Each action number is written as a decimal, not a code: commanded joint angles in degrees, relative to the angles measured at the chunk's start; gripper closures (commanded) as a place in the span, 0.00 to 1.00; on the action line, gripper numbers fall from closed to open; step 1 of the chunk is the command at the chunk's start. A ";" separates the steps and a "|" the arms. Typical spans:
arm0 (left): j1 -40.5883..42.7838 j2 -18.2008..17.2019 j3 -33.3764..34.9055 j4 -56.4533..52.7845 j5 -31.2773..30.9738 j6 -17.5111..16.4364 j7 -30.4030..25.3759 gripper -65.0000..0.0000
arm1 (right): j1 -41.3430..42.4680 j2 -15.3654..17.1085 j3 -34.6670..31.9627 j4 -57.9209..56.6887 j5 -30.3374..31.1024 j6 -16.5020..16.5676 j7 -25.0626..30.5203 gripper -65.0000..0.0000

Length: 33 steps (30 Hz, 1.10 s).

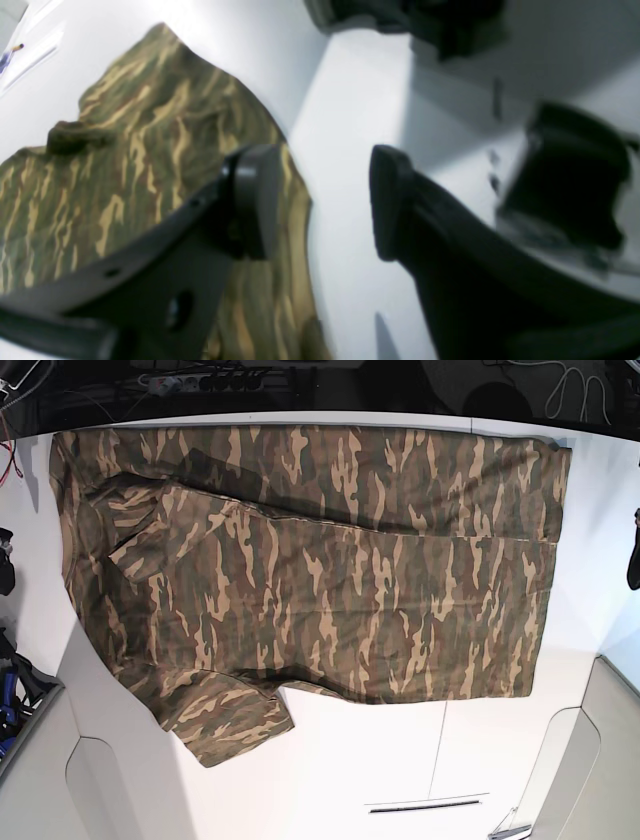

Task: Fold the T-shirt properly
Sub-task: 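Open both grippers to release the hem, then move both grippers to the shirt's side edges midway along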

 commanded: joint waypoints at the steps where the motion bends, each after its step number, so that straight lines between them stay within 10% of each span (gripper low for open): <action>1: -1.25 -1.38 0.63 0.48 0.44 -0.52 -1.33 0.46 | 1.44 1.22 -0.90 0.94 -0.42 0.26 2.12 0.55; 13: -18.36 -2.86 21.68 -12.98 18.47 1.42 -10.19 0.46 | 13.20 1.25 -13.62 -6.88 -9.33 -0.55 5.92 0.55; 33: -46.25 -2.80 34.80 -48.22 25.31 1.36 -15.82 0.46 | 29.92 1.22 -14.56 -38.84 -18.69 -0.48 18.84 0.55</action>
